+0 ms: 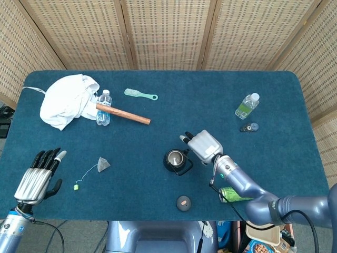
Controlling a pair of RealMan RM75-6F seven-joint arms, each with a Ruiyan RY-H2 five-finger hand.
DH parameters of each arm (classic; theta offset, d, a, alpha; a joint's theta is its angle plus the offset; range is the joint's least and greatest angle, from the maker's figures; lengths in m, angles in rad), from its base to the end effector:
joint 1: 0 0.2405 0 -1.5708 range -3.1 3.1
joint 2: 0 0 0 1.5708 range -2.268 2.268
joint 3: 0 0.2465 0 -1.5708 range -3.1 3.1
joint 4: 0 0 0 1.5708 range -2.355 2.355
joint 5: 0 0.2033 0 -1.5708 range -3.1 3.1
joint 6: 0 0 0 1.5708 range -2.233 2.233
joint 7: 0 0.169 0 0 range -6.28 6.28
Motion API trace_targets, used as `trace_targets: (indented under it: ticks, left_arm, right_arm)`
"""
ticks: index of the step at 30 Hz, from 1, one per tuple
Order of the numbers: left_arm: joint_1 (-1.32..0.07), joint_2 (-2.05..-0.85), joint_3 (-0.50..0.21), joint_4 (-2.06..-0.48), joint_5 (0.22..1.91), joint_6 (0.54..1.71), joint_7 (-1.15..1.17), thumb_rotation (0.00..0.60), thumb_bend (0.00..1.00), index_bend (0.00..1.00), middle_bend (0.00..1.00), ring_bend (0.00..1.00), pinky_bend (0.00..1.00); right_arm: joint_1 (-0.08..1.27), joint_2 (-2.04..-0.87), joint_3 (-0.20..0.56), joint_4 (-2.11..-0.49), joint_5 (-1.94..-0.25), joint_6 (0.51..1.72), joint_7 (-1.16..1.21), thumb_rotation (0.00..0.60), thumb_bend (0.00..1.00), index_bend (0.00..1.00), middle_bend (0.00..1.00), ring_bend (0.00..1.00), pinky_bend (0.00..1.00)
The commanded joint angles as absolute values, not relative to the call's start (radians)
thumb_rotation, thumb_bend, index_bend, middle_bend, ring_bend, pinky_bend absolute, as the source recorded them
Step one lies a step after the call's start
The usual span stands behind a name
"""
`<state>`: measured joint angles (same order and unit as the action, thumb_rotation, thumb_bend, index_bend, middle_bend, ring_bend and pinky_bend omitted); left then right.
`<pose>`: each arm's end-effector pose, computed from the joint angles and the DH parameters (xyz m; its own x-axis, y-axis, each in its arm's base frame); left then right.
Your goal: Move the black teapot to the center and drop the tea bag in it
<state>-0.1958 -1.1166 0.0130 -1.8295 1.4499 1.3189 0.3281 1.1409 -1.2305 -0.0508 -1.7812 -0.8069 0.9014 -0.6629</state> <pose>-0.2529 0.2126 0.1099 0.5091 0.1901 0.8394 0.8605 -0.1363 -0.4910 -0.0799 -0.3645 0.0249 0.8076 -0.1813 0.5611 -0.5474 -0.5844 0.5990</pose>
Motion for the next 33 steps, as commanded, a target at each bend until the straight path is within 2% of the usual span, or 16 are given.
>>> trace_targets:
  ticks: [1, 5, 16, 21, 26, 33]
  left_arm:
    - [-0.199, -1.116, 0.011, -1.831, 1.454, 1.319, 0.330, 0.600, 0.47, 0.00, 0.00, 0.00, 0.00]
    - [-0.206, -1.116, 0.003, -1.831, 1.467, 1.325, 0.335, 0.600, 0.47, 0.00, 0.00, 0.00, 0.00]
    - [-0.216, -1.111, -0.010, -1.835, 1.465, 1.326, 0.337, 0.600, 0.47, 0.00, 0.00, 0.00, 0.00]
    - [-0.216, -1.103, -0.010, -1.835, 1.464, 1.326, 0.330, 0.600, 0.47, 0.00, 0.00, 0.00, 0.00]
    - [-0.215, -1.094, -0.009, -1.832, 1.470, 1.331, 0.321, 0.600, 0.47, 0.00, 0.00, 0.00, 0.00]
    - [-0.220, -1.071, -0.004, -1.826, 1.506, 1.337, 0.313, 0.600, 0.47, 0.00, 0.00, 0.00, 0.00]
  right_arm:
    - [1.096, -1.212, -0.047, -1.790, -0.852, 0.933, -0.613, 0.600, 0.30, 0.27, 0.34, 0.45, 0.72]
    - [1.027, -1.189, -0.049, -1.793, -0.903, 1.000, -0.556, 0.600, 0.35, 0.32, 0.37, 0.45, 0.72]
    - [0.877, -1.144, -0.056, -1.819, -0.994, 1.135, -0.473, 0.600, 0.36, 0.33, 0.38, 0.44, 0.71]
    - [0.755, -1.117, -0.080, -1.836, -1.036, 1.247, -0.424, 0.600, 0.36, 0.33, 0.36, 0.40, 0.63]
    - [0.677, -1.122, -0.090, -1.831, -1.088, 1.320, -0.408, 0.600, 0.36, 0.33, 0.31, 0.33, 0.49]
    - [0.553, -1.155, -0.096, -1.795, -1.168, 1.430, -0.382, 0.600, 0.38, 0.33, 0.26, 0.25, 0.42]
